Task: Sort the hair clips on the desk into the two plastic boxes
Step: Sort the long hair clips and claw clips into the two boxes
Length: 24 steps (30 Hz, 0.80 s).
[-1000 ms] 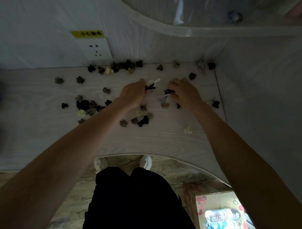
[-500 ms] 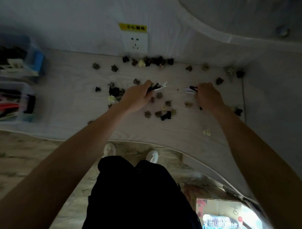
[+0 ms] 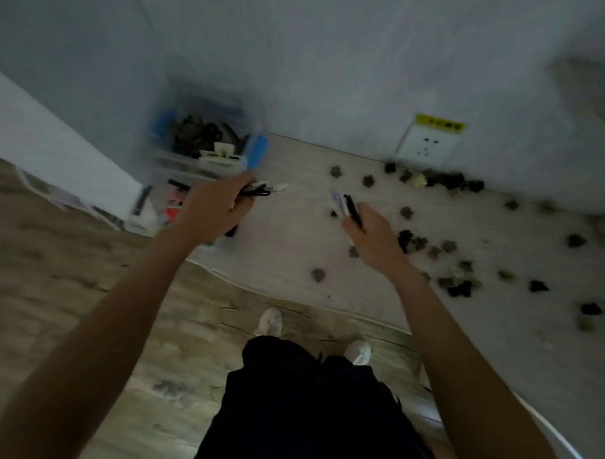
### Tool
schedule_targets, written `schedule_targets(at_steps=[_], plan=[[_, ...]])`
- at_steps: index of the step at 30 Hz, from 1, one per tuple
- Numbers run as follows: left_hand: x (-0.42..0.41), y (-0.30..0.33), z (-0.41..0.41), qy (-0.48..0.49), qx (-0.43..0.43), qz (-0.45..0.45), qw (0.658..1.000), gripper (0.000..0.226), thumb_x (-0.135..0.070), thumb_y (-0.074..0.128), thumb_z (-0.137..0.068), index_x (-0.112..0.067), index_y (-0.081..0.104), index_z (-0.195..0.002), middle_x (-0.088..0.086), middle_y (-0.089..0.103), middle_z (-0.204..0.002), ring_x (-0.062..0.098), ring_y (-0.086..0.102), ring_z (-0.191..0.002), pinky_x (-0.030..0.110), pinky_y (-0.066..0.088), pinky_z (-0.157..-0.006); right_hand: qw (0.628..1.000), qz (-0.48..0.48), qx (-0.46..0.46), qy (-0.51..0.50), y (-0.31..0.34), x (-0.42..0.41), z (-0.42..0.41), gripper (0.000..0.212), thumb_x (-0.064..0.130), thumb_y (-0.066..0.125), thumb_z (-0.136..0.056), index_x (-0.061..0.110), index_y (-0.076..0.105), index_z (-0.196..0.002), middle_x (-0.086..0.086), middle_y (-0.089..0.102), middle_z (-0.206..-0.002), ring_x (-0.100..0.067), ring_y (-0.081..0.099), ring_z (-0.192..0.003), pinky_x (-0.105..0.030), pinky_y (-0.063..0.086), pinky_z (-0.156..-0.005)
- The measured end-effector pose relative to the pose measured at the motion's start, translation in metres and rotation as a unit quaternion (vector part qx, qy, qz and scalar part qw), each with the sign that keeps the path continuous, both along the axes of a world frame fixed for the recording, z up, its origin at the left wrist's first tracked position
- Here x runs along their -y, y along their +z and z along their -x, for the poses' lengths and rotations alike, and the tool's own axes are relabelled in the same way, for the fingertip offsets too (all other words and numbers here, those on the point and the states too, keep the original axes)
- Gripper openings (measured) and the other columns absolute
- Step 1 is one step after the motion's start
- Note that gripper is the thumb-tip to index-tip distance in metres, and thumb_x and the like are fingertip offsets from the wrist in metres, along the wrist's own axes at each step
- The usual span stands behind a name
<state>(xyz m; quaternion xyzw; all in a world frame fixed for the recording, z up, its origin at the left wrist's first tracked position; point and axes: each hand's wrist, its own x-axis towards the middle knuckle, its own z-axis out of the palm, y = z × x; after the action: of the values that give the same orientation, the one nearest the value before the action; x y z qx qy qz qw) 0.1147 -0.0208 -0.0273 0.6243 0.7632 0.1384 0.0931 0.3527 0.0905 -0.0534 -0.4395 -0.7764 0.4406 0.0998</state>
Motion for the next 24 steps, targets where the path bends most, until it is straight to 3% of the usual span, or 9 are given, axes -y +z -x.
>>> schedule_targets(at_steps=[4,7,11,13,15,19,24], plan=[[0.038,-0.005,0.089,0.008,-0.039,0.060,0.997,0.036,-0.026,0.049,-0.091,-0.011,0.052,-0.124,0.018,0.066,-0.108,0.034,0.063,-0.094,0.038,0.047,-0.074,0.999,-0.008,-0.012,0.047,0.012,0.021,0.092,0.017,0.019,0.044,-0.095,0.010,0.040,-0.081,0.004,0.037,-0.062,-0.010,0.035,-0.054,-0.017,0.029,-0.047],[0.046,-0.019,0.122,-0.002,-0.006,0.118,0.993,0.039,-0.025,0.055,-0.091,-0.011,0.050,-0.126,0.015,0.061,-0.117,0.032,0.059,-0.104,0.039,0.046,-0.081,0.997,-0.032,0.002,0.075,0.021,0.031,0.144,0.016,0.018,0.044,-0.094,0.009,0.041,-0.082,0.000,0.039,-0.067,-0.013,0.036,-0.057,-0.022,0.025,-0.050],[0.055,-0.040,0.144,-0.023,0.028,0.190,0.981,0.055,-0.040,0.060,-0.085,-0.014,0.045,-0.131,0.013,0.054,-0.127,0.030,0.050,-0.116,0.039,0.042,-0.094,0.990,-0.077,0.044,0.106,0.026,0.045,0.197,0.018,0.017,0.044,-0.093,0.007,0.039,-0.079,-0.004,0.041,-0.067,-0.021,0.042,-0.064,-0.030,0.029,-0.057],[0.062,-0.045,0.144,-0.022,0.059,0.167,0.984,0.054,-0.038,0.060,-0.086,-0.015,0.045,-0.132,0.011,0.053,-0.129,0.028,0.048,-0.118,0.038,0.040,-0.096,0.984,-0.112,0.074,0.121,0.023,0.050,0.213,0.019,0.018,0.044,-0.093,0.008,0.039,-0.078,-0.006,0.044,-0.069,-0.024,0.045,-0.066,-0.031,0.030,-0.058],[0.075,-0.045,0.143,-0.004,0.073,0.084,0.994,0.042,-0.031,0.056,-0.089,-0.012,0.051,-0.126,0.011,0.057,-0.125,0.029,0.050,-0.115,0.036,0.040,-0.094,0.976,-0.141,0.100,0.133,0.017,0.059,0.229,0.016,0.019,0.043,-0.094,0.009,0.042,-0.081,-0.010,0.049,-0.077,-0.027,0.050,-0.073,-0.030,0.030,-0.060],[0.097,-0.046,0.142,0.089,0.089,-0.064,0.990,0.032,-0.028,0.042,-0.088,-0.012,0.059,-0.111,0.008,0.064,-0.108,0.023,0.055,-0.096,0.021,0.036,-0.081,0.954,-0.184,0.173,0.161,-0.002,0.076,0.254,0.020,0.015,0.047,-0.092,0.001,0.055,-0.104,-0.016,0.062,-0.105,-0.031,0.058,-0.098,-0.036,0.045,-0.073],[0.103,-0.049,0.142,0.138,0.107,-0.070,0.982,0.027,-0.017,0.049,-0.087,-0.010,0.059,-0.111,0.009,0.064,-0.109,0.027,0.055,-0.098,0.025,0.037,-0.082,0.960,-0.137,0.148,0.197,-0.014,0.084,0.255,0.035,0.024,0.061,-0.085,0.004,0.055,-0.114,-0.015,0.057,-0.118,-0.028,0.052,-0.110,-0.035,0.040,-0.093]])
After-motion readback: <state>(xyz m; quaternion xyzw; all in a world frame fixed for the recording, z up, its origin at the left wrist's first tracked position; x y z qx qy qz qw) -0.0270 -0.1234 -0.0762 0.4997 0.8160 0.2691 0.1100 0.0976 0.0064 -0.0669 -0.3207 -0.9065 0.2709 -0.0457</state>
